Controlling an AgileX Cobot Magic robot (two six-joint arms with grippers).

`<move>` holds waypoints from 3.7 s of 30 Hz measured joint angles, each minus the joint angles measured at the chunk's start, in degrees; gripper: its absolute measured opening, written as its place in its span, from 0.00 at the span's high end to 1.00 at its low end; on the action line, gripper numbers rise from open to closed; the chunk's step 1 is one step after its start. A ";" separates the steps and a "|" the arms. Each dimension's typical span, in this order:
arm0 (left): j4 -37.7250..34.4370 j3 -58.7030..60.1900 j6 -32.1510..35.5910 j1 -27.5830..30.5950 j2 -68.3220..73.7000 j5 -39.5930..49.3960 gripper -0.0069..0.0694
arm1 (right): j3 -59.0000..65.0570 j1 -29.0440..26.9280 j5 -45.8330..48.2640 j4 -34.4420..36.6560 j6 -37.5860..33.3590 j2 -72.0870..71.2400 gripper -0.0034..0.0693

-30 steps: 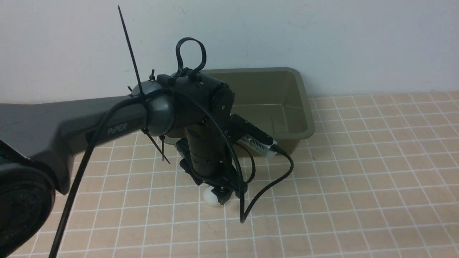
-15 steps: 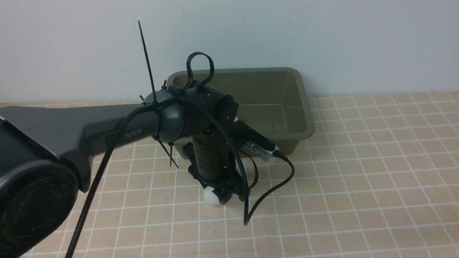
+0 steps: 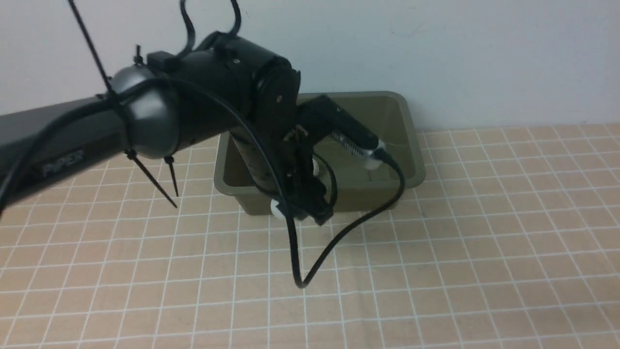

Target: Put the table tennis balls into the box on the light coffee tablecloth.

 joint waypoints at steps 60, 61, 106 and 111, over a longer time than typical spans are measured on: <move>6.86 54.00 -15.12 12.19 -49.13 -59.98 1.00 | 0.00 0.00 0.45 0.00 0.59 0.00 0.98; 6.86 56.98 -15.17 12.19 -50.78 -62.13 1.00 | 0.00 0.00 0.45 0.00 0.59 0.00 0.98; -10.20 88.74 -5.16 39.36 -105.18 -39.72 1.00 | 0.00 0.00 0.90 0.00 0.39 0.00 0.98; -10.20 88.85 -5.16 36.14 -105.62 -35.05 1.00 | 0.00 0.00 0.97 0.00 0.39 0.00 0.98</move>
